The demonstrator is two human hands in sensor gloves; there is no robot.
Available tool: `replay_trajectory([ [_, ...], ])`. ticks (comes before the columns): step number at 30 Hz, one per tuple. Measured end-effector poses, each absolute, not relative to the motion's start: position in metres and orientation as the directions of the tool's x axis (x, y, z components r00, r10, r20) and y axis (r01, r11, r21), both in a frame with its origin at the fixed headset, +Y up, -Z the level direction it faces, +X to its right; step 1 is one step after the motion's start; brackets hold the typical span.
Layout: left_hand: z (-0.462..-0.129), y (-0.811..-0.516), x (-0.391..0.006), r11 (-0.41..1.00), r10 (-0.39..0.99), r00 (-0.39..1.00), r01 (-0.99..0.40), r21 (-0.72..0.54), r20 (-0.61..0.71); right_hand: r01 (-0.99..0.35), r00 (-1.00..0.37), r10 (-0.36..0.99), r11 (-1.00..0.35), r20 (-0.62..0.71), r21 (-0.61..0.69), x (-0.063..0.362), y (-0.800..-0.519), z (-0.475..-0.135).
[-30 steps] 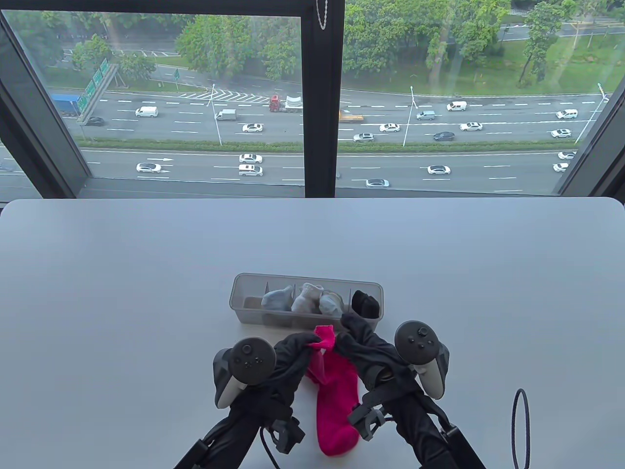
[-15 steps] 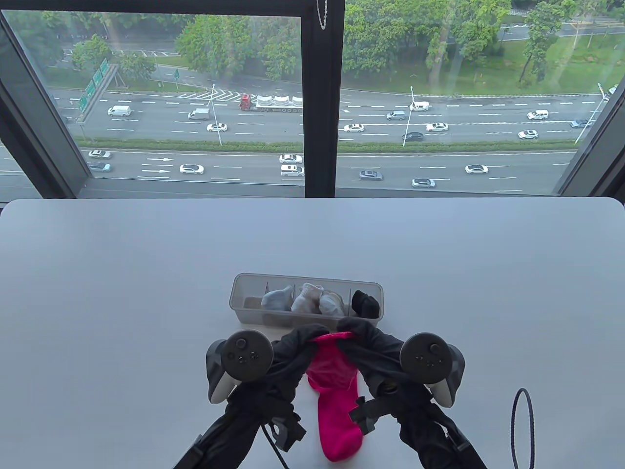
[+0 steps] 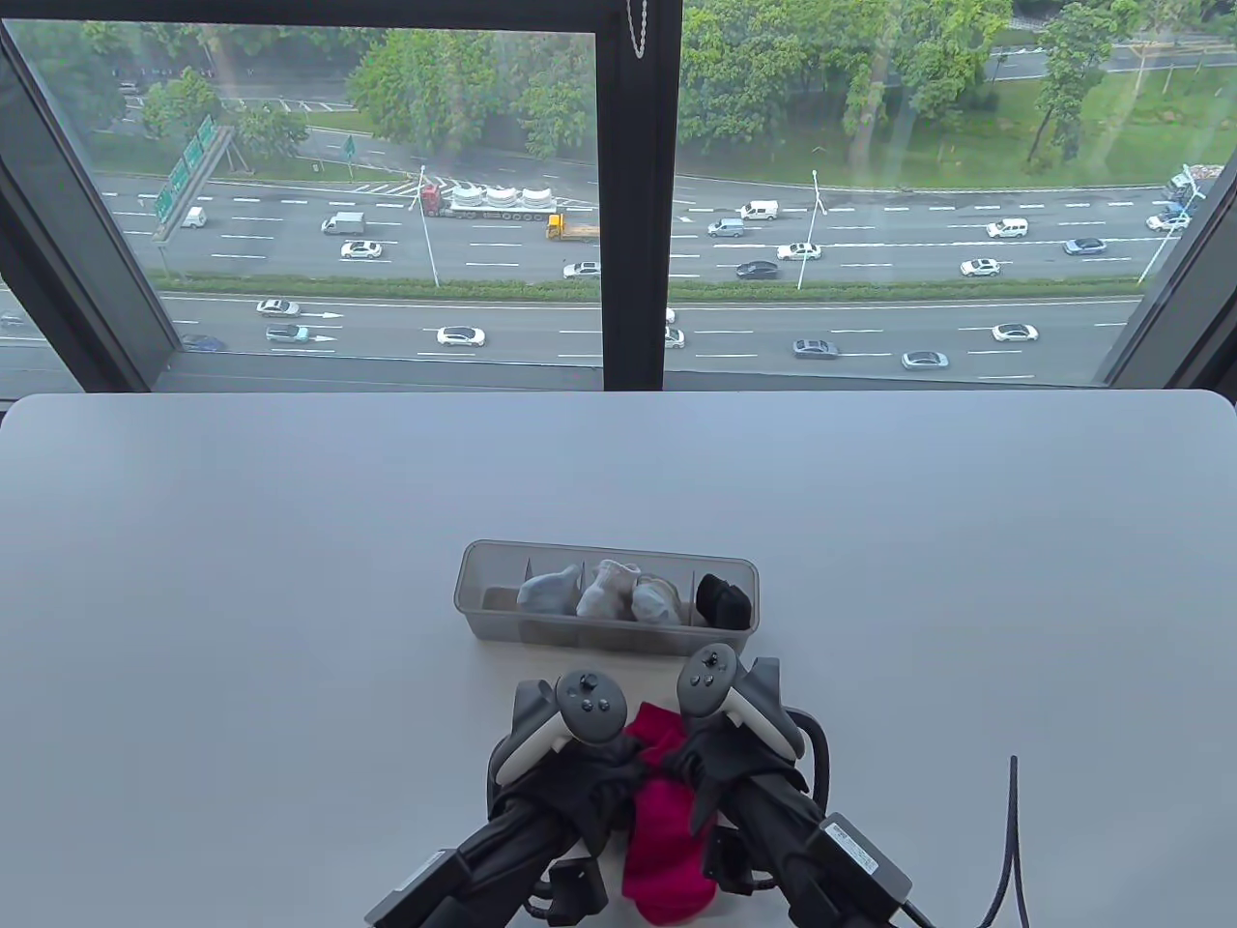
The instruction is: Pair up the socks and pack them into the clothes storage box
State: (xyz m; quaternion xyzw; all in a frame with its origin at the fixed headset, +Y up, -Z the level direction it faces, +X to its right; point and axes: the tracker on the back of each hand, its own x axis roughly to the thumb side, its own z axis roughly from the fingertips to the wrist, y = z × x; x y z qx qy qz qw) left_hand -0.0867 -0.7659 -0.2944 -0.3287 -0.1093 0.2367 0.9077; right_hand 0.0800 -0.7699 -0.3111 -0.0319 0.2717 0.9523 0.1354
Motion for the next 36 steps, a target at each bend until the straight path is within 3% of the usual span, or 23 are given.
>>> replay_trajectory([
  [2,-0.295,-0.756,-0.094,0.682,0.51,0.86,-0.388,-0.62,0.024,-0.223,-0.975,0.196,-0.857,-0.106,0.465,0.083,-0.771,-0.308],
  [6,-0.298,-0.736,-0.12,0.756,0.553,0.833,-0.486,-0.438,0.031,-0.391,-0.919,0.368,-0.805,-0.142,0.447,0.093,-0.769,-0.305],
  [10,-0.305,-0.744,-0.131,0.546,0.727,0.686,-0.558,-0.625,0.022,-0.623,-0.76,0.641,-0.668,-0.113,0.407,0.096,-0.746,-0.302],
  [12,-0.308,-0.746,-0.13,0.475,0.805,0.592,-0.594,-0.65,0.048,-0.661,-0.718,0.69,-0.636,-0.089,0.399,0.093,-0.737,-0.302],
  [15,-0.312,-0.731,-0.135,0.48,0.859,0.508,-0.747,-0.46,0.072,-0.697,-0.693,0.719,-0.649,-0.052,0.306,0.095,-0.721,-0.298],
  [19,-0.312,-0.714,-0.158,0.517,0.849,0.527,-0.813,-0.268,0.041,-0.68,-0.713,0.697,-0.713,0.071,0.169,0.106,-0.686,-0.292],
  [20,-0.313,-0.712,-0.161,0.512,0.852,0.521,-0.815,-0.271,0.045,-0.676,-0.696,0.703,-0.709,0.144,0.2,0.105,-0.677,-0.29],
  [21,-0.313,-0.71,-0.162,0.495,0.864,0.501,-0.82,-0.287,0.057,-0.627,-0.648,0.723,-0.685,0.24,0.37,0.101,-0.669,-0.289],
  [23,-0.312,-0.707,-0.158,0.452,0.89,0.441,-0.821,-0.349,0.116,-0.626,-0.538,0.8,-0.591,0.266,0.509,0.094,-0.662,-0.283],
  [28,-0.303,-0.698,-0.135,0.316,0.948,0.272,-0.728,-0.608,0.167,-0.773,-0.537,0.805,-0.59,0.254,0.234,0.093,-0.667,-0.282],
  [33,-0.299,-0.7,-0.129,0.254,0.967,0.181,-0.687,-0.68,0.178,-0.764,-0.579,0.777,-0.623,0.246,0.171,0.096,-0.669,-0.28],
  [36,-0.296,-0.698,-0.124,0.36,0.931,0.295,-0.649,-0.67,0.215,-0.732,-0.618,0.745,-0.662,0.251,0.16,0.092,-0.67,-0.279],
])
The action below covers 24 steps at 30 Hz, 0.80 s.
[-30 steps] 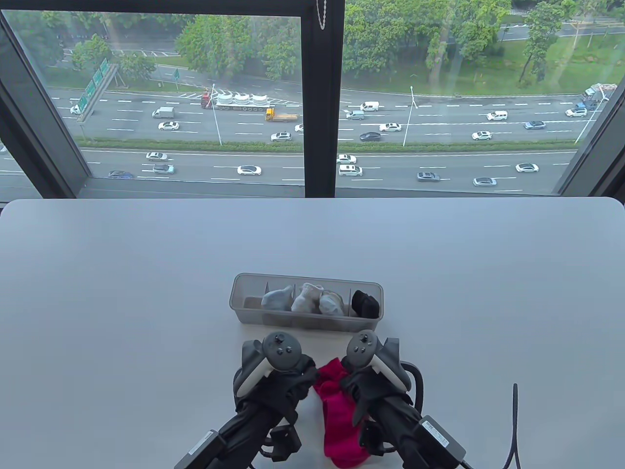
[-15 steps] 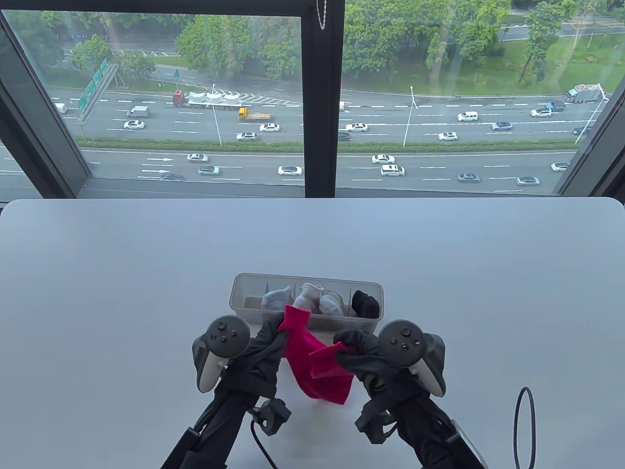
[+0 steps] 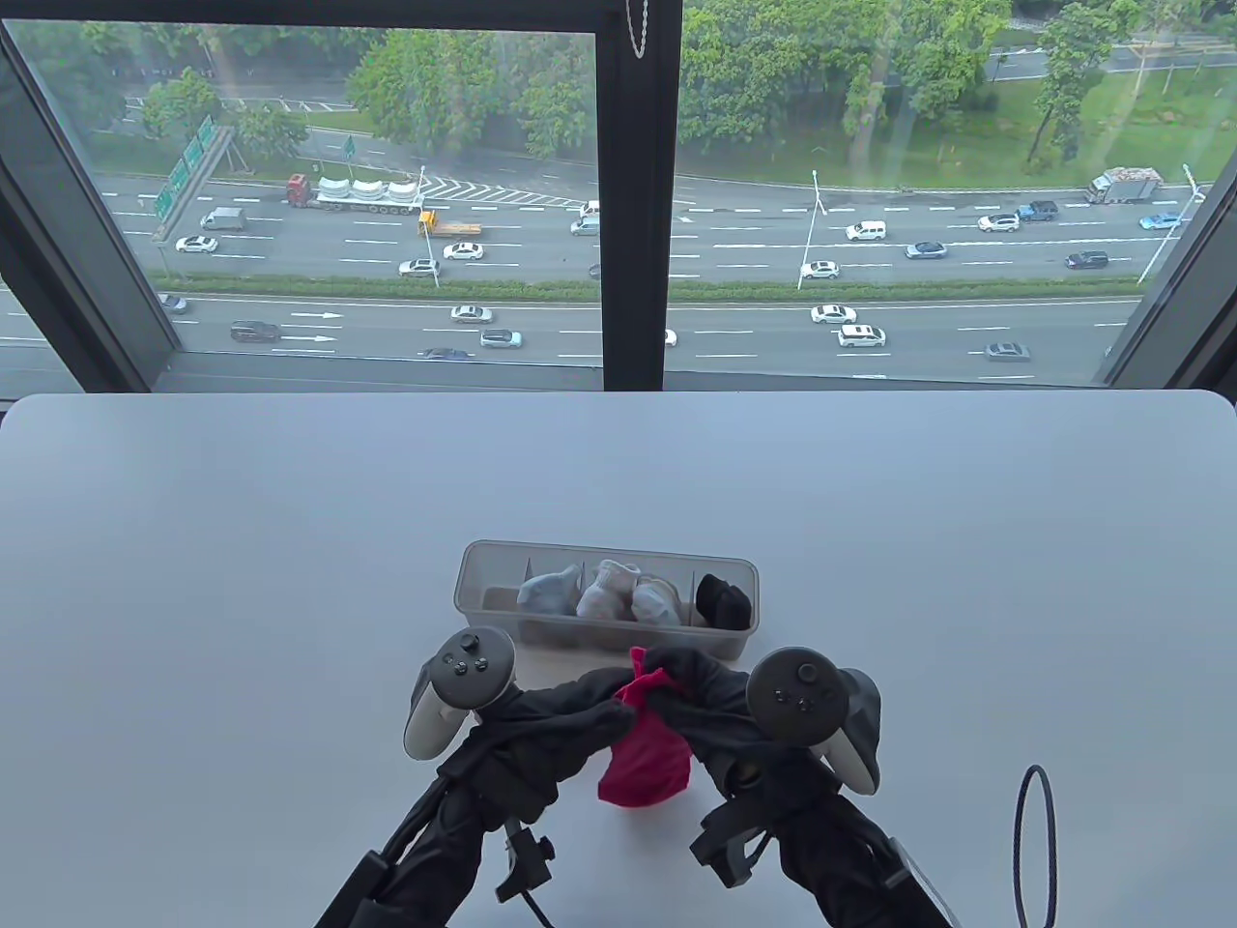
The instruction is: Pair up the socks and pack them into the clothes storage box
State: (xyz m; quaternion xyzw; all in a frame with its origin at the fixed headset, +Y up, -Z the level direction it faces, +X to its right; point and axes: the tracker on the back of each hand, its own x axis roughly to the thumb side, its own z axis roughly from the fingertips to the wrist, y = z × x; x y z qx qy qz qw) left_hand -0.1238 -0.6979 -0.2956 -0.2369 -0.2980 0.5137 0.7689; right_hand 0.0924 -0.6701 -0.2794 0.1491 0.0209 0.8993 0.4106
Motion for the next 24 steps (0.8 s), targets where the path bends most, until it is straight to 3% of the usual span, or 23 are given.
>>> replay_trajectory([
  [3,-0.293,-0.691,-0.121,0.509,0.86,0.442,-0.701,-0.5,0.255,-0.692,-0.667,0.705,-0.706,0.242,0.152,0.093,-0.67,-0.281],
  [9,-0.286,-0.68,-0.119,0.618,0.784,0.526,-0.717,-0.324,0.331,-0.658,-0.689,0.68,-0.732,0.249,0.179,0.099,-0.666,-0.284],
  [13,-0.284,-0.676,-0.118,0.629,0.774,0.49,-0.667,-0.398,0.402,-0.584,-0.719,0.652,-0.755,0.241,0.299,0.104,-0.675,-0.291],
  [16,-0.283,-0.676,-0.118,0.645,0.764,0.521,-0.638,-0.421,0.381,-0.634,-0.621,0.761,-0.629,0.188,0.45,0.108,-0.686,-0.297],
  [21,-0.284,-0.675,-0.121,0.739,0.672,0.625,-0.606,-0.295,0.398,-0.759,-0.526,0.838,-0.54,0.146,0.363,0.111,-0.692,-0.298],
  [24,-0.287,-0.671,-0.123,0.647,0.76,0.508,-0.649,-0.4,0.406,-0.781,-0.466,0.862,-0.506,0.198,0.366,0.11,-0.677,-0.293],
])
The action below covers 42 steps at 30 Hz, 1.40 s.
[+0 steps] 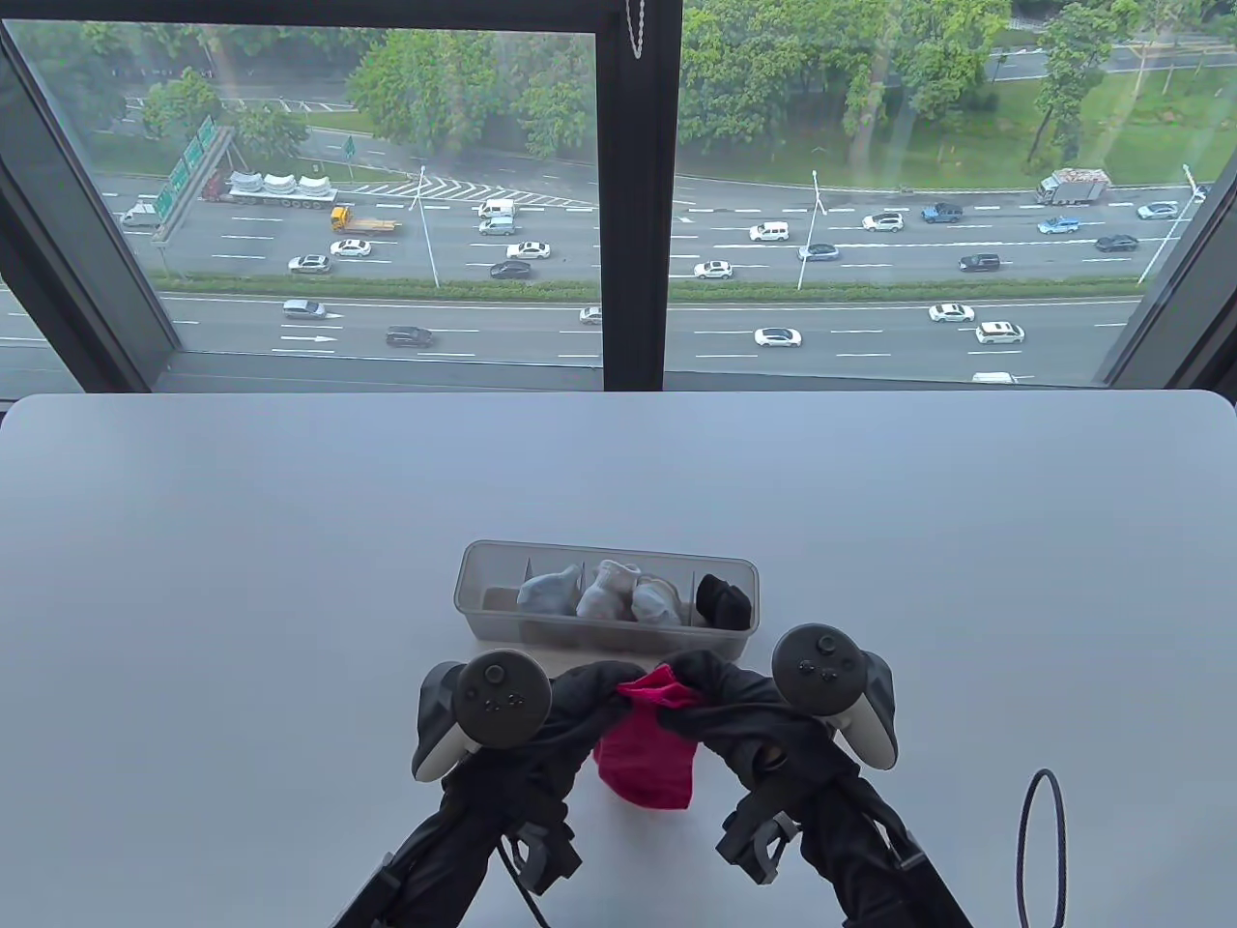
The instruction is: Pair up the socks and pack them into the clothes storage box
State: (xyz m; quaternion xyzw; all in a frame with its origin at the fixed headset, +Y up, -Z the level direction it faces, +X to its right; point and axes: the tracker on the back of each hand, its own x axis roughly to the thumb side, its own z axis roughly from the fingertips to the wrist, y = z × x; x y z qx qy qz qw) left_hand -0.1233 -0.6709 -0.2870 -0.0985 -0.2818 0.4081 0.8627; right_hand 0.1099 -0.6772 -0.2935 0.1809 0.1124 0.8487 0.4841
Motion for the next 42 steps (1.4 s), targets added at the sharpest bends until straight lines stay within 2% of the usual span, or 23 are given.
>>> replay_trajectory([
  [1,-0.288,-0.671,-0.124,0.602,0.797,0.462,-0.658,-0.453,0.388,-0.771,-0.465,0.858,-0.514,0.22,0.375,0.111,-0.672,-0.292],
  [3,-0.291,-0.676,-0.123,0.419,0.908,0.318,-0.642,-0.642,0.274,-0.75,-0.476,0.842,-0.54,0.256,0.382,0.112,-0.66,-0.288],
  [5,-0.293,-0.686,-0.122,0.3,0.947,0.285,-0.621,-0.724,0.149,-0.715,-0.536,0.807,-0.59,0.247,0.376,0.11,-0.662,-0.288],
  [7,-0.296,-0.701,-0.121,0.376,0.899,0.42,-0.588,-0.716,0.128,-0.665,-0.612,0.764,-0.637,0.205,0.39,0.106,-0.676,-0.292],
  [9,-0.298,-0.723,-0.12,0.53,0.777,0.621,-0.555,-0.641,0.104,-0.608,-0.72,0.683,-0.708,0.127,0.359,0.1,-0.704,-0.297],
  [10,-0.298,-0.734,-0.119,0.612,0.687,0.722,-0.512,-0.602,0.085,-0.58,-0.77,0.633,-0.745,0.076,0.328,0.099,-0.719,-0.299],
  [11,-0.298,-0.742,-0.118,0.653,0.611,0.788,-0.443,-0.615,0.081,-0.553,-0.799,0.599,-0.766,0.053,0.328,0.1,-0.727,-0.299],
  [12,-0.295,-0.742,-0.12,0.725,0.471,0.879,-0.343,-0.597,0.067,-0.507,-0.824,0.564,-0.782,0.063,0.363,0.102,-0.732,-0.299],
  [13,-0.294,-0.735,-0.12,0.795,0.399,0.906,-0.264,-0.546,0.142,-0.505,-0.822,0.565,-0.782,0.073,0.366,0.104,-0.73,-0.299],
  [15,-0.289,-0.72,-0.111,0.823,0.379,0.88,-0.18,-0.539,0.285,-0.518,-0.811,0.578,-0.78,0.088,0.35,0.106,-0.723,-0.298],
  [17,-0.277,-0.718,-0.097,0.76,0.446,0.803,-0.106,-0.641,0.396,-0.501,-0.804,0.58,-0.779,0.13,0.378,0.105,-0.715,-0.298],
  [19,-0.264,-0.739,-0.089,0.613,0.443,0.81,0.04,-0.789,0.385,-0.441,-0.803,0.568,-0.772,0.183,0.458,0.1,-0.714,-0.295],
  [21,-0.263,-0.761,-0.092,0.574,0.371,0.845,0.118,-0.81,0.386,-0.354,-0.807,0.547,-0.751,0.225,0.557,0.097,-0.721,-0.291],
  [23,-0.27,-0.766,-0.098,0.569,0.37,0.847,0.118,-0.813,0.382,-0.248,-0.814,0.529,-0.691,0.242,0.679,0.093,-0.736,-0.289],
  [25,-0.277,-0.766,-0.103,0.567,0.374,0.871,0.058,-0.821,0.319,-0.201,-0.818,0.532,-0.621,0.219,0.757,0.09,-0.747,-0.287],
  [28,-0.28,-0.769,-0.109,0.541,0.397,0.859,0.066,-0.838,0.324,-0.166,-0.835,0.509,-0.597,0.211,0.785,0.08,-0.766,-0.285],
  [30,-0.28,-0.769,-0.109,0.566,0.397,0.853,0.061,-0.822,0.337,-0.134,-0.861,0.449,-0.654,0.239,0.745,0.072,-0.772,-0.284],
  [31,-0.279,-0.769,-0.108,0.569,0.396,0.852,0.066,-0.819,0.343,-0.172,-0.87,0.428,-0.729,0.245,0.663,0.068,-0.774,-0.284],
  [32,-0.279,-0.769,-0.107,0.573,0.396,0.851,0.065,-0.817,0.346,-0.192,-0.874,0.425,-0.749,0.237,0.634,0.066,-0.774,-0.285],
  [38,-0.277,-0.767,-0.107,0.639,0.406,0.845,0.009,-0.769,0.347,-0.441,-0.762,0.644,-0.592,0.067,0.674,0.076,-0.777,-0.286],
  [40,-0.278,-0.767,-0.108,0.619,0.433,0.842,-0.018,-0.785,0.322,-0.451,-0.734,0.677,-0.538,0.047,0.713,0.078,-0.779,-0.286],
  [42,-0.279,-0.768,-0.111,0.59,0.462,0.831,-0.027,-0.807,0.31,-0.33,-0.759,0.643,-0.509,0.097,0.795,0.076,-0.782,-0.284],
])
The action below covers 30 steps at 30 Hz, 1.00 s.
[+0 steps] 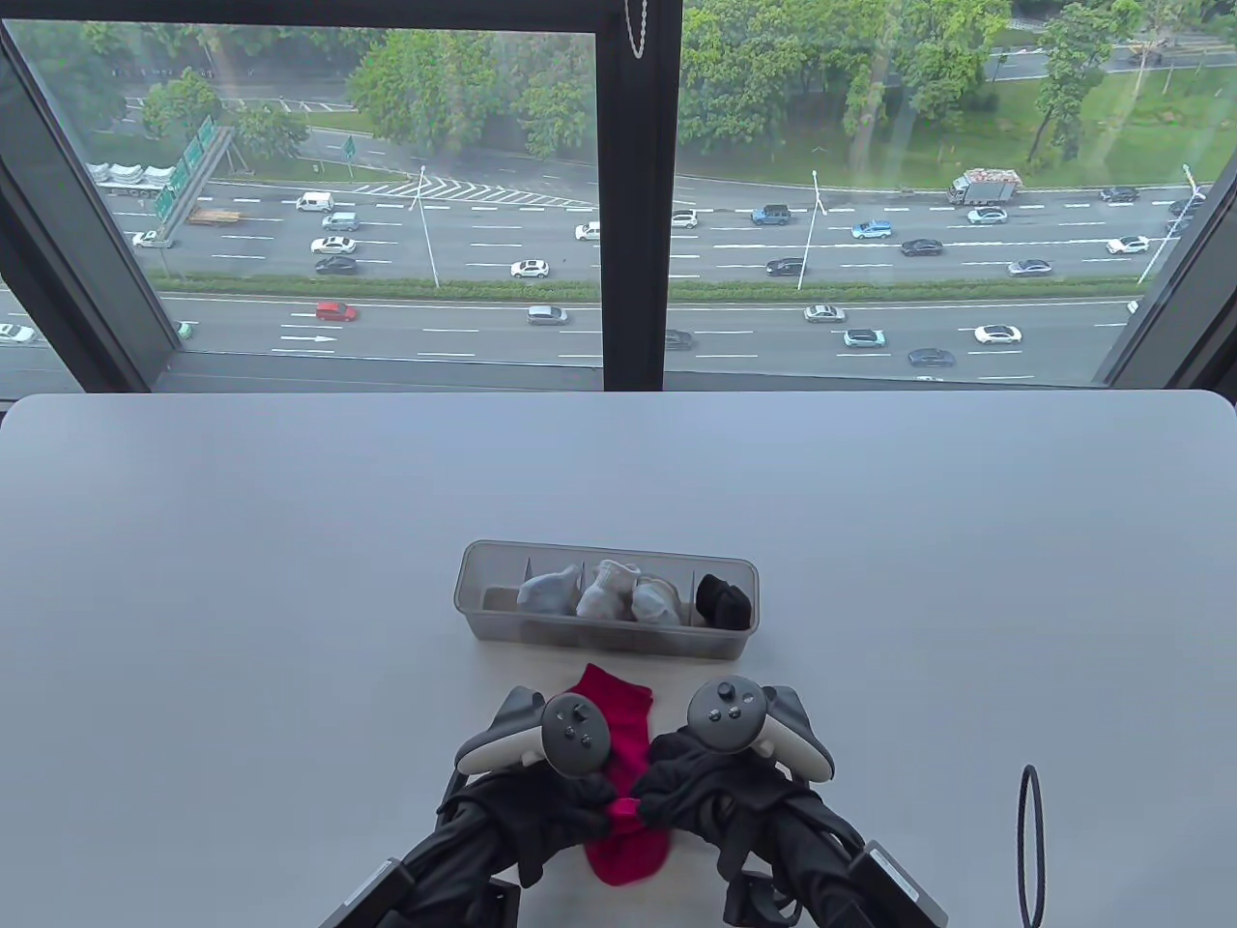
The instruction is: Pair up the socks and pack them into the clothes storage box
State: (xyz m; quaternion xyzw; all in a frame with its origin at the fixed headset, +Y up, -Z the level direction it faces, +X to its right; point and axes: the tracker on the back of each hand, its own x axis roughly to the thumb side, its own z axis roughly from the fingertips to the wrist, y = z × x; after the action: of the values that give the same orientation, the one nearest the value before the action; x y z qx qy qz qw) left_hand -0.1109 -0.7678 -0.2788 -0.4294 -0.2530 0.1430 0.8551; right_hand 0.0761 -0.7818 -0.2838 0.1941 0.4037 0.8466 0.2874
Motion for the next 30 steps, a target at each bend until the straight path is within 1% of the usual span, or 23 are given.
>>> replay_trajectory([
  [2,-0.278,-0.769,-0.113,0.554,0.483,0.83,-0.044,-0.831,0.278,-0.211,-0.809,0.559,-0.566,0.183,0.797,0.07,-0.784,-0.279],
  [3,-0.278,-0.77,-0.113,0.545,0.486,0.828,-0.039,-0.838,0.278,-0.186,-0.823,0.531,-0.59,0.204,0.785,0.067,-0.785,-0.277],
  [5,-0.276,-0.773,-0.11,0.521,0.459,0.838,0.015,-0.854,0.295,-0.132,-0.851,0.46,-0.654,0.254,0.745,0.063,-0.786,-0.275],
  [6,-0.276,-0.775,-0.11,0.513,0.45,0.839,0.038,-0.857,0.307,-0.141,-0.862,0.435,-0.698,0.26,0.702,0.063,-0.785,-0.275],
  [7,-0.275,-0.775,-0.109,0.505,0.454,0.839,0.035,-0.862,0.3,-0.192,-0.868,0.438,-0.731,0.235,0.655,0.064,-0.784,-0.277],
  [8,-0.276,-0.775,-0.109,0.505,0.455,0.839,0.034,-0.862,0.299,-0.236,-0.866,0.455,-0.736,0.206,0.635,0.065,-0.785,-0.278],
  [10,-0.276,-0.775,-0.109,0.509,0.456,0.839,0.028,-0.861,0.297,-0.276,-0.848,0.504,-0.681,0.161,0.678,0.065,-0.787,-0.279],
  [12,-0.274,-0.776,-0.108,0.513,0.445,0.841,0.042,-0.857,0.308,-0.309,-0.834,0.533,-0.662,0.139,0.682,0.067,-0.788,-0.28],
  [14,-0.274,-0.774,-0.107,0.583,0.414,0.849,0.028,-0.812,0.327,-0.405,-0.788,0.613,-0.591,0.063,0.698,0.071,-0.787,-0.282],
  [15,-0.275,-0.772,-0.107,0.609,0.412,0.849,0.014,-0.793,0.331,-0.429,-0.769,0.638,-0.561,0.039,0.708,0.072,-0.788,-0.283],
  [16,-0.277,-0.769,-0.108,0.645,0.419,0.851,-0.035,-0.764,0.315,-0.436,-0.749,0.662,-0.527,0.032,0.73,0.074,-0.788,-0.284],
  [18,-0.279,-0.77,-0.112,0.624,0.447,0.856,-0.092,-0.776,0.259,-0.378,-0.75,0.659,-0.504,0.062,0.776,0.079,-0.787,-0.285],
  [19,-0.28,-0.77,-0.113,0.605,0.478,0.846,-0.121,-0.787,0.238,-0.333,-0.773,0.629,-0.51,0.08,0.793,0.081,-0.787,-0.284],
  [20,-0.28,-0.77,-0.115,0.592,0.507,0.836,-0.16,-0.79,0.211,-0.281,-0.799,0.589,-0.544,0.121,0.791,0.08,-0.787,-0.283],
  [22,-0.281,-0.771,-0.116,0.565,0.539,0.824,-0.197,-0.801,0.178,-0.256,-0.826,0.543,-0.599,0.15,0.758,0.075,-0.788,-0.281],
  [24,-0.281,-0.771,-0.117,0.558,0.546,0.82,-0.204,-0.804,0.17,-0.29,-0.843,0.519,-0.659,0.14,0.694,0.072,-0.789,-0.282],
  [25,-0.28,-0.771,-0.117,0.559,0.546,0.82,-0.203,-0.804,0.172,-0.363,-0.827,0.555,-0.652,0.093,0.666,0.074,-0.788,-0.284],
  [27,-0.279,-0.773,-0.116,0.545,0.542,0.821,-0.183,-0.818,0.178,-0.443,-0.771,0.636,-0.564,0.025,0.697,0.077,-0.788,-0.285],
  [28,-0.279,-0.773,-0.115,0.532,0.541,0.821,-0.165,-0.831,0.183,-0.448,-0.761,0.649,-0.548,0.021,0.706,0.079,-0.788,-0.286],
  [30,-0.277,-0.772,-0.111,0.57,0.514,0.831,-0.143,-0.809,0.215,-0.456,-0.753,0.658,-0.542,0.019,0.706,0.08,-0.788,-0.286],
])
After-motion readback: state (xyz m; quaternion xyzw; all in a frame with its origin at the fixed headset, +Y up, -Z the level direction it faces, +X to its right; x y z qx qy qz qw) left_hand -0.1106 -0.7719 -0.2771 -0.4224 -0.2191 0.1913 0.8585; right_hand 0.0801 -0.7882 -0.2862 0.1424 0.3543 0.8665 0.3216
